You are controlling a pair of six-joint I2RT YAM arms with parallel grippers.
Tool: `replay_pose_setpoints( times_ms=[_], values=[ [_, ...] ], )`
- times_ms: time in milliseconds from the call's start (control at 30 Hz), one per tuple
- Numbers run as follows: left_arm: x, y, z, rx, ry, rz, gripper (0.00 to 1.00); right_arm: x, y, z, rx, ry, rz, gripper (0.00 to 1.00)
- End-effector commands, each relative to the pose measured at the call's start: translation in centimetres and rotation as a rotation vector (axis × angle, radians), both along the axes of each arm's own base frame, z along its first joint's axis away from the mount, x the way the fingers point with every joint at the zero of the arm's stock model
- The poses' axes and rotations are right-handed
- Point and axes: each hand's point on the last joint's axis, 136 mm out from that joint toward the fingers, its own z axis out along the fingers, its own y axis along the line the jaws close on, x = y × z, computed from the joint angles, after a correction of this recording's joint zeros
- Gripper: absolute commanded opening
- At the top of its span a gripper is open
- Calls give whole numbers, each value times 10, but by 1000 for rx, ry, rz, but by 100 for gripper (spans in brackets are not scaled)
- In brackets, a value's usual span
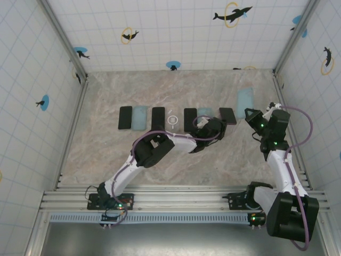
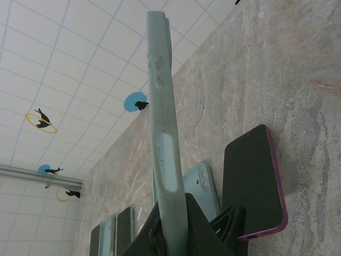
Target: Take the phone out of the phone case
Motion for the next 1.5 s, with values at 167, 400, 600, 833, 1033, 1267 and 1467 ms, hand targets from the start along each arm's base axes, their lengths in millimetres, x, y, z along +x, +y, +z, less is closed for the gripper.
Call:
replay_pose_setpoints(
  times_ms=[167, 400, 600, 833, 1033, 1267, 1467],
  values=[
    [-13, -12, -12, 42, 91, -34, 20, -2, -1, 5, 1, -34, -5, 0],
    [-19, -8, -18, 75, 117, -36, 27, -1, 0, 2, 11, -30, -4, 0],
    [-22, -6, -26, 93, 140, -43, 34, -2, 0, -2, 16, -24, -7, 0],
    [-25, -4, -32, 117, 172, -47, 41, -2, 0, -4, 16, -21, -8, 0],
    [-31, -4, -36, 141, 211, -62, 47, -2, 0, -6, 14, -18, -11, 0],
    [-37, 3, -38, 184, 230, -70, 52, -1, -1, -6, 10, -16, -12, 0],
    [-39, 6, -32, 202, 225, -70, 55, 1, -2, -6, 5, -15, -13, 0]
  ],
)
